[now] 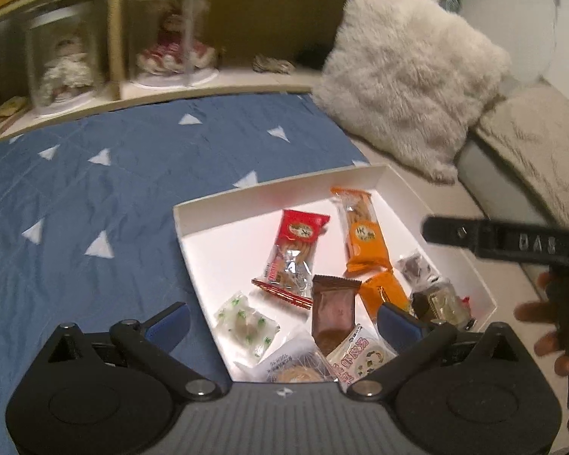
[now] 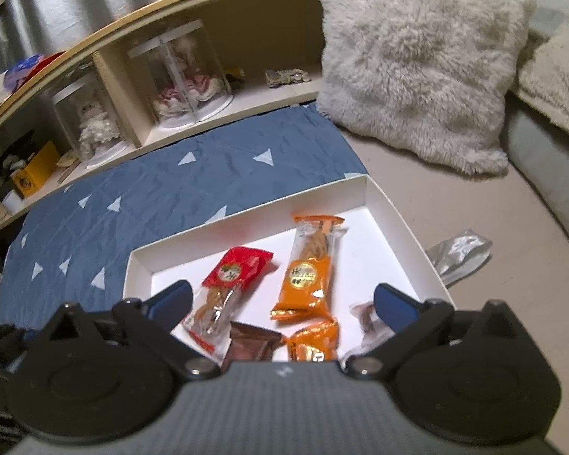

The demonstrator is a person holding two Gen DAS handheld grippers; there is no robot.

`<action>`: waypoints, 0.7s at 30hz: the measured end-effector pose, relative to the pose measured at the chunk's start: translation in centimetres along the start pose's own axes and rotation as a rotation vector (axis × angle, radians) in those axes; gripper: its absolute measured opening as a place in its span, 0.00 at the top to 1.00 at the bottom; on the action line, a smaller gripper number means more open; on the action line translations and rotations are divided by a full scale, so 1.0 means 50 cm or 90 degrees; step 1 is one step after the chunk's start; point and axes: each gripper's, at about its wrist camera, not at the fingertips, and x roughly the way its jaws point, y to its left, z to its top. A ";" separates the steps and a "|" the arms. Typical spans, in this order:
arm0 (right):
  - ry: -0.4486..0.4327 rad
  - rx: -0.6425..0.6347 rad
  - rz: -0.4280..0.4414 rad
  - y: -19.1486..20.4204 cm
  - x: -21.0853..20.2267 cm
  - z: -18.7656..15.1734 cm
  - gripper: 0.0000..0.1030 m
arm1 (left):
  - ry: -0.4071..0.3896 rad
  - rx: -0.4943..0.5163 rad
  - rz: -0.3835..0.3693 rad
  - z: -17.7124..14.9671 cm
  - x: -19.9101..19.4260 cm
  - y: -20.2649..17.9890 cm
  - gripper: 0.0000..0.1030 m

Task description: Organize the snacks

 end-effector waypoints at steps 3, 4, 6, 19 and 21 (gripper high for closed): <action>-0.005 -0.017 -0.009 0.006 -0.031 -0.009 0.00 | -0.018 -0.018 0.014 -0.010 -0.039 0.000 0.00; -0.009 -0.020 -0.007 0.007 -0.043 -0.013 0.00 | -0.024 -0.024 0.015 -0.014 -0.052 0.000 0.00; -0.015 -0.026 0.005 0.010 -0.073 -0.023 0.00 | -0.036 -0.030 0.015 -0.022 -0.082 -0.002 0.00; -0.091 -0.071 0.022 0.024 -0.276 -0.097 0.00 | -0.141 -0.019 0.069 -0.086 -0.257 -0.038 0.00; -0.097 -0.074 0.026 0.026 -0.302 -0.113 0.00 | -0.152 -0.020 0.091 -0.097 -0.274 -0.039 0.00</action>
